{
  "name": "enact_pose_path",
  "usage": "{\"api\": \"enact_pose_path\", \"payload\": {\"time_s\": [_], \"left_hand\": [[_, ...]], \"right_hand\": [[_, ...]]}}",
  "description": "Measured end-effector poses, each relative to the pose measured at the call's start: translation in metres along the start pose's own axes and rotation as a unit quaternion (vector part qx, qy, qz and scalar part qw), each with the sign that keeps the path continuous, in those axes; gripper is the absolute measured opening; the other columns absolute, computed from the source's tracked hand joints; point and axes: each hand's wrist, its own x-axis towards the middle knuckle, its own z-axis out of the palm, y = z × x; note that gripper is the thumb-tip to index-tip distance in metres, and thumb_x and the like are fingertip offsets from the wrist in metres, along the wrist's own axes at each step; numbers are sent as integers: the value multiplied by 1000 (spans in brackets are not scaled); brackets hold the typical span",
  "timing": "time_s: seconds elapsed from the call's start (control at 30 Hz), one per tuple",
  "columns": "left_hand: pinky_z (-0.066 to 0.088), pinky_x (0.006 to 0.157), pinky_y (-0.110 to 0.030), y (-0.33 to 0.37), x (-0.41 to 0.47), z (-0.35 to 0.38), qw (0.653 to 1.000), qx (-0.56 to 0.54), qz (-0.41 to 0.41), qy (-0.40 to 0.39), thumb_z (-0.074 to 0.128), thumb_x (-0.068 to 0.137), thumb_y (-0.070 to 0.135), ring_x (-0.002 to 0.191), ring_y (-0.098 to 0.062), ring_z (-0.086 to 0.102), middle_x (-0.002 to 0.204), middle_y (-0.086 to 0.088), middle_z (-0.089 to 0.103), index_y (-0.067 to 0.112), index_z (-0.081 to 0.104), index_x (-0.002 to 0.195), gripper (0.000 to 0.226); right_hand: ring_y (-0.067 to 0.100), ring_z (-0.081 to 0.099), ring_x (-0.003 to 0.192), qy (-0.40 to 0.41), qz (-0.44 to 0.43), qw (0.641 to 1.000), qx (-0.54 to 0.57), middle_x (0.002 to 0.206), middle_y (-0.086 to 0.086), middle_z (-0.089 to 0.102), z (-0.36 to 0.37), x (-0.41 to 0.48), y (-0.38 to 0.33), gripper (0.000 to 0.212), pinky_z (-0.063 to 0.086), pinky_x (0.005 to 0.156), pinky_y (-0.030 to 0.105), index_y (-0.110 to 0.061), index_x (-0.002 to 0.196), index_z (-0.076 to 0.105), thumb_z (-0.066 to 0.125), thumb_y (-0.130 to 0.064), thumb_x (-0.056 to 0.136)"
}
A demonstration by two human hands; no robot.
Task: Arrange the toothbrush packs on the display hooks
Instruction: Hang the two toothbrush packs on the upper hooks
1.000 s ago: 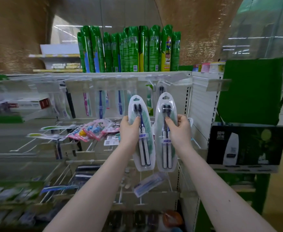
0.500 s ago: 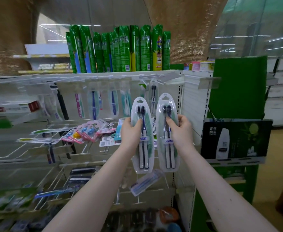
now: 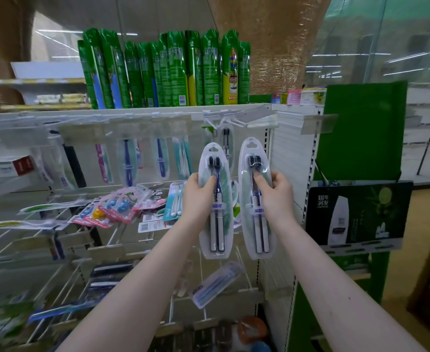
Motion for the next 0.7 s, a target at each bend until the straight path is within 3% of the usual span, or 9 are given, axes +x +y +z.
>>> {"api": "enact_pose_path", "payload": {"time_s": [0.27, 0.43, 0.6, 0.7], "left_hand": [[55, 79, -39, 1, 24, 53, 999, -8, -35, 33, 54, 94, 24, 90, -22, 66, 100, -7, 68, 15, 56, 106, 16], [54, 81, -38, 3, 33, 80, 997, -24, -38, 68, 55, 94, 22, 92, -23, 66, 102, -6, 68, 15, 56, 106, 14], [53, 79, -37, 2, 35, 93, 994, -24, -41, 99, 54, 95, 21, 92, -23, 65, 95, -1, 66, 17, 52, 105, 12], [53, 86, -46, 2, 37, 95, 992, -20, -45, 112, 55, 94, 21, 93, -29, 65, 98, -7, 68, 13, 56, 109, 18]], "right_hand": [[25, 66, 87, -38, 3, 999, -6, 94, 6, 67, -25, 53, 13, 29, 55, 79, 41, -14, 103, 59, 60, -39, 88], [18, 64, 81, -77, -8, 997, 4, 88, 0, 66, -38, 79, 16, 20, 52, 73, 33, -18, 99, 58, 58, -36, 90], [18, 61, 76, -102, -18, 995, 11, 82, 0, 64, -45, 94, 18, 15, 51, 73, 36, -20, 87, 57, 59, -33, 90], [17, 60, 71, -126, -7, 992, 15, 80, 0, 63, -47, 97, 22, 17, 53, 71, 41, -17, 93, 57, 59, -33, 91]]}}
